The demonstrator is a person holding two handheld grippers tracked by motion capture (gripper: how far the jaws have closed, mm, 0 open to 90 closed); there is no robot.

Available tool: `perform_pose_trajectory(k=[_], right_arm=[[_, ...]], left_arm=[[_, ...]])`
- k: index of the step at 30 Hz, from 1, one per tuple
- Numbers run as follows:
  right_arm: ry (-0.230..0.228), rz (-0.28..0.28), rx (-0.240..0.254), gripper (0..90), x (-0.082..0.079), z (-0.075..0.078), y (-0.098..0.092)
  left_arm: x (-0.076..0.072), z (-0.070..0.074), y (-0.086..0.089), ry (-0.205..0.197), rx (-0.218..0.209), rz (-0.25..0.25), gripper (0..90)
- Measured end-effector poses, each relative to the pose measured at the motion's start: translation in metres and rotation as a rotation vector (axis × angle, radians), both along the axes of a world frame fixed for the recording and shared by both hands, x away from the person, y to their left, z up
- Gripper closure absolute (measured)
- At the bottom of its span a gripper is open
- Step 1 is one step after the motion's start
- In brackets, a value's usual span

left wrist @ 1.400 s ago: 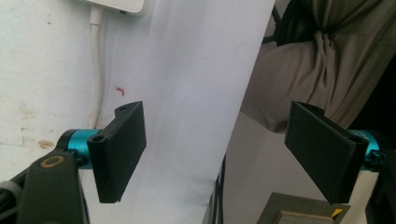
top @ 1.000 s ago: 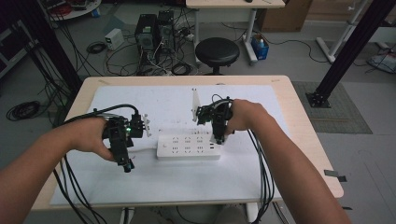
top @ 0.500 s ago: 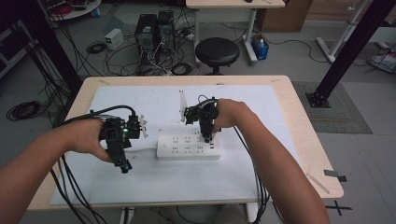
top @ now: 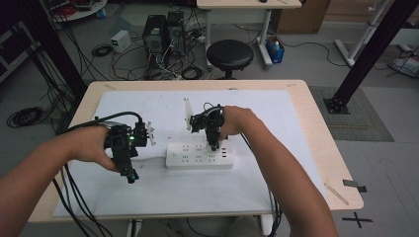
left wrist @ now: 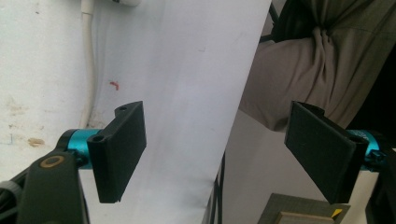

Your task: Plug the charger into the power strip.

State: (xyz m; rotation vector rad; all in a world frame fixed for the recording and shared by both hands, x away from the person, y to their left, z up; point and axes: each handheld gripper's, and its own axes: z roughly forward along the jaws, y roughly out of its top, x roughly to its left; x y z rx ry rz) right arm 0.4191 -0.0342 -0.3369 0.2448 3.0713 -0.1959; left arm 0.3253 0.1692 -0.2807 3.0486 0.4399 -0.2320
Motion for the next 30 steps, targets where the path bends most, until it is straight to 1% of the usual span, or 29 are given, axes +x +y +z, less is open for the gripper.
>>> perform_pose_trajectory(k=[3,7,8,9,10,12,16,20,22,30], right_arm=[[-0.003,-0.005,-0.006,61.9,0.0011,-0.0023,0.0002],[-0.009,-0.006,0.006,62.0,0.0027,-0.0037,0.0009],[-0.007,-0.003,0.0,61.9,0.0028,-0.0043,0.0012],[-0.007,0.002,0.007,62.0,0.0034,-0.0044,0.0015],[-0.007,-0.006,0.007,61.9,0.0028,-0.0044,0.002],[-0.006,-0.002,0.009,62.0,0.0032,-0.0045,0.002],[-0.007,0.002,0.026,62.0,0.0037,-0.0046,0.002],[-0.006,0.0,0.032,61.9,0.0036,-0.0044,0.0015],[-0.009,0.003,0.054,62.0,0.0032,-0.0048,0.0003],[-0.005,0.0,0.082,62.0,0.0037,-0.0047,-0.0009]], left_arm=[[0.0006,-0.0001,0.0003,0.001,0.005,-0.002,20.7],[0.0009,-0.0008,0.0005,0.003,-0.002,0.0,20.7],[0.001,-0.0008,0.0006,0.005,0.002,0.002,20.7],[0.0013,-0.0008,0.0006,0.005,0.003,0.0,20.8],[0.0013,-0.0008,0.0006,0.005,0.003,0.0,20.8],[0.0015,-0.0005,0.0006,0.004,0.004,-0.002,20.8],[0.001,-0.0003,0.0,0.005,0.0,0.005,20.7],[0.0011,0.0,-0.0003,0.006,0.006,-0.005,20.8],[0.0007,0.0001,0.0001,0.006,0.002,-0.001,20.8],[0.0001,0.0013,0.0026,0.004,-0.005,0.007,20.7]])
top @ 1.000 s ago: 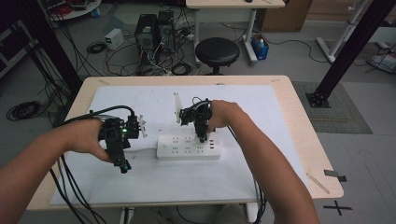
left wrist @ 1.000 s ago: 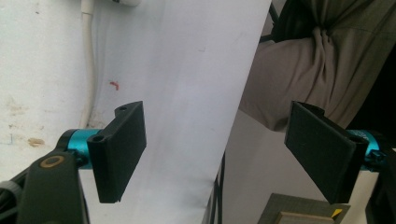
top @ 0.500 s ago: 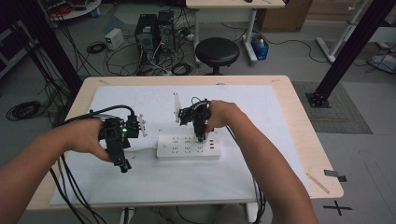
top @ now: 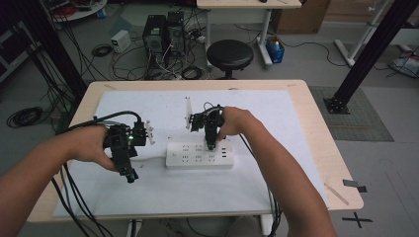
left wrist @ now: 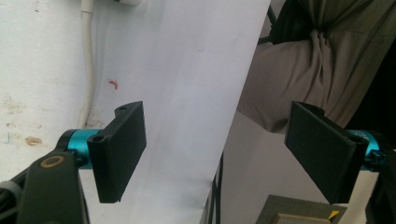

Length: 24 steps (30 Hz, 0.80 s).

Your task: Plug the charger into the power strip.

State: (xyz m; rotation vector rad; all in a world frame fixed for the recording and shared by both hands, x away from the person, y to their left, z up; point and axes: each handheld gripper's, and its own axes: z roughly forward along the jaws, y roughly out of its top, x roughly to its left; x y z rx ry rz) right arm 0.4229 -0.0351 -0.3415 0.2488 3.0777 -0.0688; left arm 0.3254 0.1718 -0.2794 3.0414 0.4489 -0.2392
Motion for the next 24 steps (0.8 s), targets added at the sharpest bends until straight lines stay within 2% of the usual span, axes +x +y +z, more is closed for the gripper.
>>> perform_pose_trajectory(k=[5,15,20,24], right_arm=[[-0.012,0.035,0.0,62.0,-0.002,-0.001,0.0],[-0.006,0.044,0.024,62.1,-0.002,-0.001,-0.004],[-0.005,0.034,0.076,62.1,-0.001,-0.002,-0.01],[-0.004,0.042,0.072,62.1,-0.001,-0.002,-0.011]], left_arm=[[0.0,0.0,0.001,0.002,-0.001,0.001,20.8],[0.0,-0.001,0.001,-0.001,-0.01,0.004,20.7],[0.001,-0.001,0.0,0.002,-0.011,-0.003,20.7],[0.002,-0.001,0.0,0.0,-0.008,-0.004,20.7]])
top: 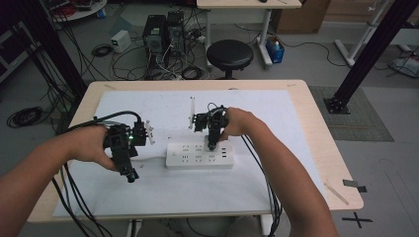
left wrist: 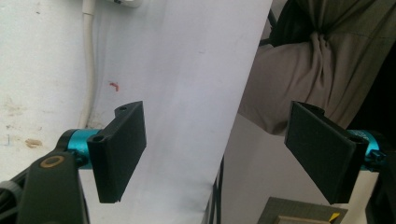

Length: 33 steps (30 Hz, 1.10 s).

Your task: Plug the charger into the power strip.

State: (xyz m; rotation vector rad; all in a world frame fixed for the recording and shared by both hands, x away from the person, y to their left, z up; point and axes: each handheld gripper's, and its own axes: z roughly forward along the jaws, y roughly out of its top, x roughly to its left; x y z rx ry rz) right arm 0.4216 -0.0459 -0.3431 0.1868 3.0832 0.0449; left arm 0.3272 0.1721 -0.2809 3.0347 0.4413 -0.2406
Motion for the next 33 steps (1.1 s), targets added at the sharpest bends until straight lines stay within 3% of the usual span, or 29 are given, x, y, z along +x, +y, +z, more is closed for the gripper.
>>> perform_pose_trajectory(k=[1,7,12,33], right_arm=[[-0.01,0.021,-0.006,62.1,-0.0006,-0.0003,0.0005],[-0.014,0.033,-0.012,62.2,-0.0023,-0.0007,-0.0004],[-0.012,0.047,-0.032,62.1,-0.002,-0.0027,0.0003],[0.028,0.048,0.007,62.3,0.0068,-0.0068,0.0021]], left_arm=[[-0.0002,-0.0005,-0.0001,0.004,-0.002,0.006,20.7],[-0.0001,-0.0024,-0.0013,0.003,0.007,-0.005,20.7],[-0.0005,-0.0032,-0.0024,0.004,-0.009,-0.004,20.7],[0.0054,-0.0031,-0.0019,0.002,-0.018,-0.004,20.7]])
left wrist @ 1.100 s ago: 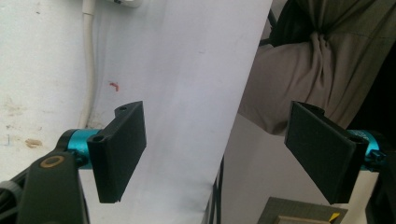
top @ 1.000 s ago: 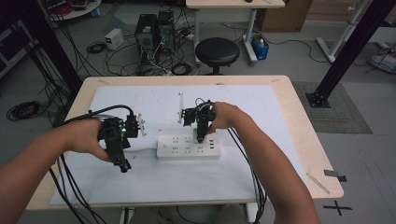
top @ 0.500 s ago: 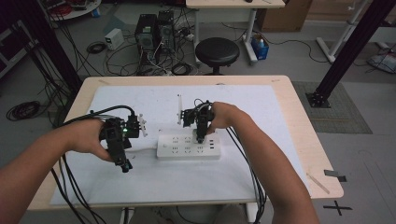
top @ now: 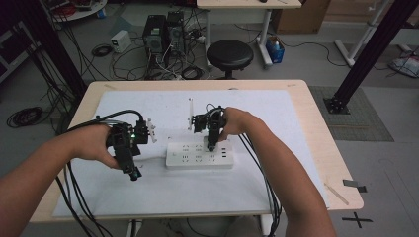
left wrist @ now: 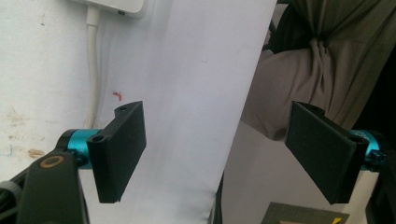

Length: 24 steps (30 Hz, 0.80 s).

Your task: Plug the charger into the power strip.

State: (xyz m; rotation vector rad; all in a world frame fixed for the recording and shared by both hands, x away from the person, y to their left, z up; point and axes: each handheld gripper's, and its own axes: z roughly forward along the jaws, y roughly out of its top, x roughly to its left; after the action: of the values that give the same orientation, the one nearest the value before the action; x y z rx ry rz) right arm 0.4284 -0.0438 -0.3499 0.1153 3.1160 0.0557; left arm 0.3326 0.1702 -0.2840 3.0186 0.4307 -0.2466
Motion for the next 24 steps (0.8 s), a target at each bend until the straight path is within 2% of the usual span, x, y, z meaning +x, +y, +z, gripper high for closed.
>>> perform_pose_trajectory(k=[2,6,11,15,17,18,19,24], right_arm=[[0.01,-0.002,-0.006,62.3,0.001,0.0,-0.001],[0.05,-0.004,0.032,62.1,0.008,-0.001,-0.008],[0.061,0.008,0.019,62.1,0.011,-0.005,-0.006],[0.057,0.012,0.026,62.2,0.01,-0.006,-0.005],[0.046,0.011,-0.007,62.3,0.007,-0.009,0.0],[0.046,0.011,-0.007,62.3,0.007,-0.009,0.0],[0.055,0.012,0.007,62.2,0.01,-0.009,-0.001],[0.043,0.0,0.025,62.3,0.007,-0.01,-0.006]], left_arm=[[0.0,0.0,0.001,0.001,-0.006,0.003,20.7],[0.001,-0.001,0.003,0.002,-0.012,0.01,20.7],[0.003,-0.002,0.002,0.004,-0.007,0.009,20.7],[0.004,-0.003,0.001,0.005,-0.004,0.008,20.7],[0.004,-0.005,0.0,0.004,0.003,0.009,20.7],[0.004,-0.005,-0.001,0.007,0.001,0.013,20.7],[0.004,-0.006,-0.002,0.007,0.0,0.012,20.7],[0.004,-0.005,-0.005,0.006,-0.003,0.001,20.7]])
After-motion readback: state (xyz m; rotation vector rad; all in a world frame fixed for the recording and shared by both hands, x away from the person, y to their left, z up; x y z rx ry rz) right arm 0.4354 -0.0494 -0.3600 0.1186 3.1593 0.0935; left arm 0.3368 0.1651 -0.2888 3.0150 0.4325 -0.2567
